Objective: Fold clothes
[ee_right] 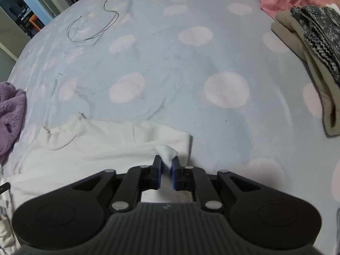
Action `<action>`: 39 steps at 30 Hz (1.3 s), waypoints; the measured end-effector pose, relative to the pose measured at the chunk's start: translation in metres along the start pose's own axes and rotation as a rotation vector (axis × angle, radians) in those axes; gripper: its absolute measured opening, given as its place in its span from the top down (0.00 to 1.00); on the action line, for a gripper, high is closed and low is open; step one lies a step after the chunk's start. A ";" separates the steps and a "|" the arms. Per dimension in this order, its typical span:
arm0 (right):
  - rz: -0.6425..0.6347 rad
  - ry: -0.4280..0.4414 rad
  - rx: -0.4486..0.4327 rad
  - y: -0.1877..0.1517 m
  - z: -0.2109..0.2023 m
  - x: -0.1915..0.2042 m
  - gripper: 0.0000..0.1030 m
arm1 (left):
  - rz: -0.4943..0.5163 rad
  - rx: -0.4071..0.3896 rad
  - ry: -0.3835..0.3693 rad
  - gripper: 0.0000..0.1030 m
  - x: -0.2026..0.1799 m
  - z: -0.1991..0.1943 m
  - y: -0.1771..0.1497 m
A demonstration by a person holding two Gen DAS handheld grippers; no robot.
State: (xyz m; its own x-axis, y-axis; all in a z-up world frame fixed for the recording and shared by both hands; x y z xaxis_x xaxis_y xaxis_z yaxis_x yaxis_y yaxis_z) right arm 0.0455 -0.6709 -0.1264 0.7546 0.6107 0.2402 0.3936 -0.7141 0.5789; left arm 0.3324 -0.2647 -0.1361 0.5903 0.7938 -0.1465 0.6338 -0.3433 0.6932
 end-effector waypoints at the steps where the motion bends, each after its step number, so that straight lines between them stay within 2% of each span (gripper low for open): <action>1: -0.005 0.003 -0.019 -0.001 -0.001 0.000 0.72 | 0.008 -0.013 0.004 0.85 -0.001 -0.004 0.000; 2: -0.010 0.012 -0.034 -0.002 -0.003 -0.001 0.68 | 0.021 -0.024 0.008 0.79 -0.001 -0.010 0.000; 6: -0.029 0.030 -0.060 -0.006 -0.013 -0.006 0.57 | 0.062 -0.075 -0.005 0.67 -0.004 -0.039 -0.004; 10: -0.020 0.013 -0.038 -0.021 -0.018 -0.020 0.57 | 0.173 -0.069 -0.054 0.64 -0.021 -0.063 -0.021; 13: 0.033 0.021 -0.011 -0.035 -0.017 -0.030 0.57 | 0.282 -0.084 -0.062 0.56 -0.036 -0.079 -0.039; 21: 0.154 0.085 0.019 -0.053 -0.017 -0.031 0.58 | 0.612 -0.074 -0.074 0.56 -0.077 -0.087 -0.097; 25: 0.202 0.066 0.009 -0.053 -0.017 -0.032 0.58 | 0.813 -0.092 -0.051 0.57 -0.092 -0.080 -0.123; 27: 0.243 0.071 0.014 -0.054 -0.014 -0.033 0.58 | 0.886 -0.107 -0.010 0.73 -0.095 -0.076 -0.131; 28: 0.264 0.075 0.017 -0.054 -0.013 -0.033 0.61 | 0.882 -0.107 0.001 0.81 -0.093 -0.074 -0.130; 29: 0.275 0.078 0.017 -0.054 -0.012 -0.032 0.66 | 0.878 -0.108 0.013 0.84 -0.092 -0.072 -0.130; 31: 0.262 0.072 0.004 -0.053 -0.012 -0.029 0.85 | 0.846 -0.118 0.034 0.93 -0.087 -0.071 -0.125; 32: 0.253 0.068 -0.003 -0.052 -0.013 -0.027 0.88 | 0.827 -0.130 0.032 0.95 -0.086 -0.074 -0.122; 36: 0.212 0.104 -0.075 -0.041 -0.031 -0.017 0.90 | 0.750 -0.190 0.040 0.96 -0.074 -0.088 -0.104; 39: 0.203 0.126 -0.135 -0.032 -0.051 -0.014 0.90 | 0.652 -0.182 0.045 0.97 -0.053 -0.093 -0.095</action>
State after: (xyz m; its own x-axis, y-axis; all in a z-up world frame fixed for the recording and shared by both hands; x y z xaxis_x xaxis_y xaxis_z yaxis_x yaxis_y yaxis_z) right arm -0.0050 -0.6391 -0.1088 0.7366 0.5033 0.4518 0.1611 -0.7793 0.6056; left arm 0.1949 -0.2275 -0.1286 0.7991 0.4749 0.3687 0.0587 -0.6720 0.7382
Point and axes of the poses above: each gripper's, at about its wrist camera, not at the fingertips, and z roughly the way its jaws point, x to its left, y to its top, the point moved 5 cm from there along z, roughly the way its jaws point, and after that the axes turned 12 degrees about -x, right-handed, at the moved point
